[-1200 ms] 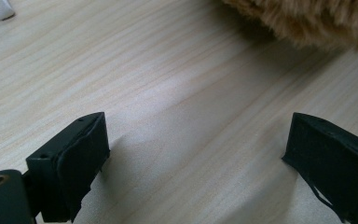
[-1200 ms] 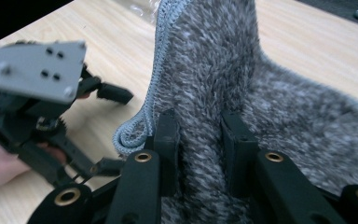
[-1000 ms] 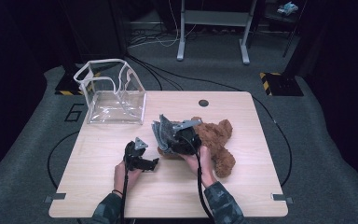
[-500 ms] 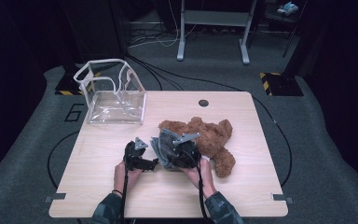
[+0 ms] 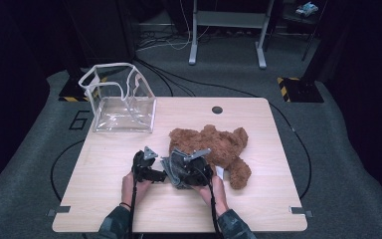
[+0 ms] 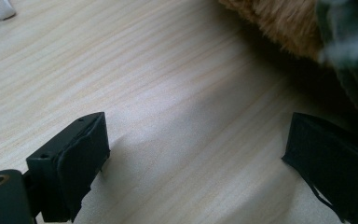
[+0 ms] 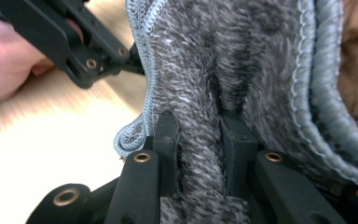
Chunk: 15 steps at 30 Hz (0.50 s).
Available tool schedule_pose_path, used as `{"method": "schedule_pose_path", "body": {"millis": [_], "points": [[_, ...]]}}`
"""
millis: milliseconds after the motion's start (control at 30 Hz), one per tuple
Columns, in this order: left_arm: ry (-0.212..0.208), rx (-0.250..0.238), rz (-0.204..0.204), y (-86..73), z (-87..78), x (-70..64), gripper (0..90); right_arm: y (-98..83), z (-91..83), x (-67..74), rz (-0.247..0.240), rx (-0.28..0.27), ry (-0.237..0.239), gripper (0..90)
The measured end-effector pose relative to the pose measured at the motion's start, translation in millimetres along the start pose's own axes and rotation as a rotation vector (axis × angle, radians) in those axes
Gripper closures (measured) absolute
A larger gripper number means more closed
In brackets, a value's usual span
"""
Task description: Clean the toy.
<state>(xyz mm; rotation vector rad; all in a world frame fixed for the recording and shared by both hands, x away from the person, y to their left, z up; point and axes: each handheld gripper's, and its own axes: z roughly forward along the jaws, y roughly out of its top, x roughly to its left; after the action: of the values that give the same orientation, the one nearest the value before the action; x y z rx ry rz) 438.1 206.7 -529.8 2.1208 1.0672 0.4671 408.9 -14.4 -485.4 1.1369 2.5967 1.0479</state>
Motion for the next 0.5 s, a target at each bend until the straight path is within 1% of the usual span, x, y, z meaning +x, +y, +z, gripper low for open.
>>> {"method": "schedule_pose_path", "body": {"millis": [67, 133, 167, 233, 267, 300, 333, 367, 400, 433, 500], "points": [[0.0, 0.0, 0.0, 0.0, 0.0, 0.0, 5.7, -0.9, -1.3, 1.5, -0.012, 0.003, -0.004, 70.9], [-0.001, 0.0, -0.002, -0.1, 0.1, -0.1, 5.6, -0.3, -6.1, 2.8, -0.01, -0.008, 0.002, 70.9], [-0.002, 0.002, 0.002, 0.1, -0.1, 0.1, 5.6, 0.3, -8.7, 2.5, -0.018, -0.015, 0.008, 70.9], [0.002, -0.001, -0.001, -0.1, 0.1, -0.2, 5.7, 5.0, -19.1, 3.2, -0.025, -0.043, 0.01, 70.9], [-0.001, 0.004, -0.001, 0.1, -0.3, 0.0, 5.7, 6.7, -22.6, 4.9, -0.009, -0.05, 0.012, 71.0], [-0.001, 0.004, 0.0, 0.1, -0.3, 0.0, 5.7, 9.8, -27.2, 4.9, -0.029, -0.066, 0.008, 71.0], [0.0, 0.003, 0.0, 0.1, -0.2, 0.0, 5.7, 12.7, -31.8, 6.5, -0.025, -0.083, 0.008, 71.0], [-0.001, 0.002, -0.004, 0.0, -0.2, -0.3, 5.7, 16.3, -36.3, 7.6, -0.033, -0.1, 0.0, 71.1], [-0.001, 0.007, 0.007, 0.1, -0.5, 0.3, 5.7, 19.1, -39.7, 8.1, -0.041, -0.114, -0.003, 71.1], [-0.003, 0.009, 0.007, 0.2, -0.7, 0.5, 5.7, 24.5, -45.5, 9.0, -0.048, -0.13, -0.012, 71.2], [-0.003, 0.01, 0.008, 0.2, -0.8, 0.5, 5.7, 34.1, -55.3, 10.1, -0.054, -0.15, -0.037, 71.2]]}}
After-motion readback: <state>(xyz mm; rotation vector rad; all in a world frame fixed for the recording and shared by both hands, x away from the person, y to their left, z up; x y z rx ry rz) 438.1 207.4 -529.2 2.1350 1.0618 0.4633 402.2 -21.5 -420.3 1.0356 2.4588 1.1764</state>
